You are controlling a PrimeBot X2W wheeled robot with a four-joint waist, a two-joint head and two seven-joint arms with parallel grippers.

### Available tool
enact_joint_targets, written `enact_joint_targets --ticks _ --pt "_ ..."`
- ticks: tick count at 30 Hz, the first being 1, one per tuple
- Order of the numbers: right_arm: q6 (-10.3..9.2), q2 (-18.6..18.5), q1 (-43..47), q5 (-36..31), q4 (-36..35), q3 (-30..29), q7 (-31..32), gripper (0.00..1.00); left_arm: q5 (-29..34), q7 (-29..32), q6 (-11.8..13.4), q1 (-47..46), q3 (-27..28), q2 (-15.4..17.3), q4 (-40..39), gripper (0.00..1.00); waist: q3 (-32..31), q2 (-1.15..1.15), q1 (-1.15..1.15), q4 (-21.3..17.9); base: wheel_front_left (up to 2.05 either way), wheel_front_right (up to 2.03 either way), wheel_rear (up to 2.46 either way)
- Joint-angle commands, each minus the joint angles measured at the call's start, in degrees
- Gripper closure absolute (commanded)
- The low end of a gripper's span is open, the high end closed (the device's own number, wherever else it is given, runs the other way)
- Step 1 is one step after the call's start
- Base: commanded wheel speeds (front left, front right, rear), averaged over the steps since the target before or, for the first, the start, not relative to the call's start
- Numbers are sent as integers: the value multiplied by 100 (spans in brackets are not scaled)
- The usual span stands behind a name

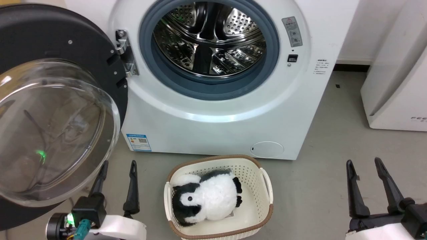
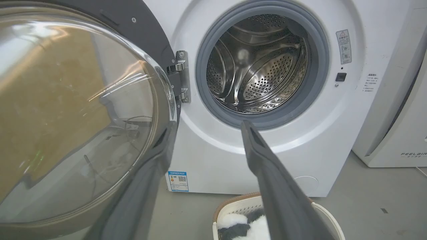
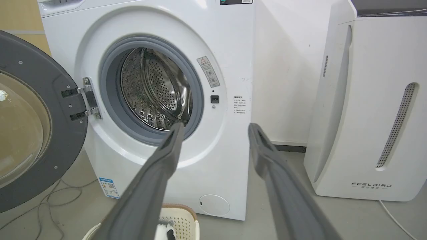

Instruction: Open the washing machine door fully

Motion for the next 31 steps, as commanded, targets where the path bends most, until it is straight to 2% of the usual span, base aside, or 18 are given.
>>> enact_joint_targets --ticks 1,10,11,31 --pt "3 19 101 43 26 -1 -25 0 -12 -24 49 89 -17 8 13 0 3 0 0 -34 0 0 0" --pt "3 19 143 119 104 9 -25 0 -110 -24 203 192 -102 8 106 0 27 0 0 -223 0 0 0" --pt "0 0 74 54 89 3 4 100 -94 7 186 136 -88 0 105 100 20 0 0 -214 0 0 0" --pt "0 2 13 -29 110 58 198 100 -51 204 196 134 -113 -1 4 100 6 0 0 -254 0 0 0"
